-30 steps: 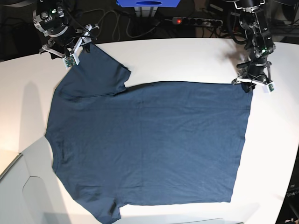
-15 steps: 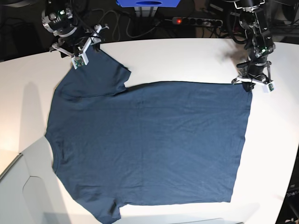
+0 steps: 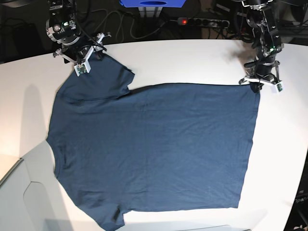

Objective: Fold the T-shirt properly
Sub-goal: 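Close both grippers on the shirt's shoulder corners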

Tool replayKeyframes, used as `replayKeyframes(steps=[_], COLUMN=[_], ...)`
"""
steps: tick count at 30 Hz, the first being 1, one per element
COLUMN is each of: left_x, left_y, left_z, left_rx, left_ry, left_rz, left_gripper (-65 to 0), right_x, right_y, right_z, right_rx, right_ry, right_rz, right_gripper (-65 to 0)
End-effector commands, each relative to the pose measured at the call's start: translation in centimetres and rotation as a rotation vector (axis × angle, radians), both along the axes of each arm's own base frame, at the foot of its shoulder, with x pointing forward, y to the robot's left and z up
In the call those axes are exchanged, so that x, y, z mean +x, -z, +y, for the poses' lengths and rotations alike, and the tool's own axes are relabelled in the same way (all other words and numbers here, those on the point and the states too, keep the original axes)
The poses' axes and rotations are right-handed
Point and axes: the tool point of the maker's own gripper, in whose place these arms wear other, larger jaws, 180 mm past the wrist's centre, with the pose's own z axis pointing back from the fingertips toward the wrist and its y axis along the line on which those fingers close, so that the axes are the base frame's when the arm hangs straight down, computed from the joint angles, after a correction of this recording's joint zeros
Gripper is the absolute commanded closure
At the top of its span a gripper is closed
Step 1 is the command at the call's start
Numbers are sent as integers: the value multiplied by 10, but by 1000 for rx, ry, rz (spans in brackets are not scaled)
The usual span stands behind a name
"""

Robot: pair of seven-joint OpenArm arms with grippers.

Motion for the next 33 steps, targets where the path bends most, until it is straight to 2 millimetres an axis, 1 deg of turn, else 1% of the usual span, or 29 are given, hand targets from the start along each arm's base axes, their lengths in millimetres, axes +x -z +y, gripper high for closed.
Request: replayKeyframes(steps=[1,2,4,5,7,10,13,14,15,18,21,22,27,29,33], left_x=[2,2,-1,0,-1,2,1,1,-1,-5,-5,-8,-18,-22,-28], left_y=[-7,-7,-8,-11,-15,-22,-22,-22,-20,-19,-21,-20,-19,-20,-27], left_z=[4,4,4,3,1,0,0,0,0,-1,-2,-2,-4,-10,-17], left_rx=[19,19,24,28,36,43,43,43,43,42,45,42,44,38,43], left_ry=[3,3,6,11,20,29,29,29,29,31,34,33,41,44,57], left_rz=[-14,-12,-11,-19,-23,-40,-39,-39,-33,-27,-31,-24,-9,-11,-18], left_gripper=[0,0,0,0,0,0,0,0,0,0,0,0,0,0,0], right_x=[-8,-8,-9,-9,-10,-11,-7,-6,-7,-1,0,1,1,-3,-8], right_y=[4,4,4,4,4,4,-2,-7,-12,-29,-42,-45,-50,-49,-48], right_z=[-2,-2,-1,-2,-4,-4,-6,-8,-8,-5,-12,-15,-27,-32,-36], right_rx=[-10,-9,-9,-10,-18,-19,-26,-35,-38,-38,-55,-62,-86,-95,-108], right_ry=[-19,-20,-20,-23,-28,-34,-36,-47,-53,-61,-47,-41,-16,-8,-54], right_rz=[37,37,37,37,42,43,23,10,0,-51,-81,-89,-98,-88,-76], right_gripper=[-332,-322,-271,-233,-140,-5,-4,-1,-1,-1,-1,-1,-1,-1,-1])
